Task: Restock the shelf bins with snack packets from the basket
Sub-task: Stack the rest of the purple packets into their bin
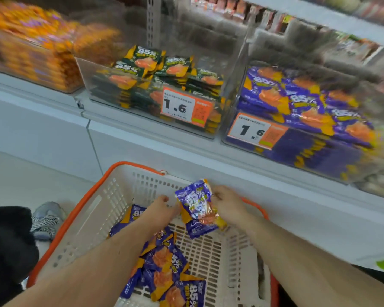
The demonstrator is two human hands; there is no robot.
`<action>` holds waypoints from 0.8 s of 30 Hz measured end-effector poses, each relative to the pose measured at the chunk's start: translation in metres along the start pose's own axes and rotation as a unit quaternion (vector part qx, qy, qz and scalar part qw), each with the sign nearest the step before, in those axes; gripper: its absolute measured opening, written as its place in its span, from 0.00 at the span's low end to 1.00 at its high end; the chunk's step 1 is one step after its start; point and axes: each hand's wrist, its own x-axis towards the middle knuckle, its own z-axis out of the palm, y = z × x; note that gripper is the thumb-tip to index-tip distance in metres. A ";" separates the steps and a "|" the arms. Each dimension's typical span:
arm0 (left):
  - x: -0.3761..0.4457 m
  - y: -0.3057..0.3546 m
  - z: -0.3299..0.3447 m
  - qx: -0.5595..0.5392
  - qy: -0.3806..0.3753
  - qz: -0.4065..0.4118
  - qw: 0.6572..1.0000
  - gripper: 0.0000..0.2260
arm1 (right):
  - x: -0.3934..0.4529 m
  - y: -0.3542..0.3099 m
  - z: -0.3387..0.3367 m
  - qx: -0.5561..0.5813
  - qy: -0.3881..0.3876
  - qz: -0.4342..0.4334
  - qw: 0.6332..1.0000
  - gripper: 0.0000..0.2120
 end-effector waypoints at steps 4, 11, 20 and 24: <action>-0.030 0.041 0.014 -0.122 0.039 0.113 0.985 0.02 | -0.016 -0.029 -0.041 0.071 0.045 -0.045 0.995 0.12; -0.080 0.111 0.023 -0.215 0.092 0.274 0.933 0.12 | -0.054 -0.060 -0.100 0.184 0.185 -0.128 0.957 0.14; -0.100 0.185 0.029 -0.147 0.107 0.382 0.906 0.07 | -0.086 -0.074 -0.161 0.261 0.351 -0.126 0.890 0.15; -0.082 0.207 0.033 0.184 0.272 0.529 0.783 0.18 | -0.075 -0.074 -0.227 0.385 0.409 -0.057 0.826 0.08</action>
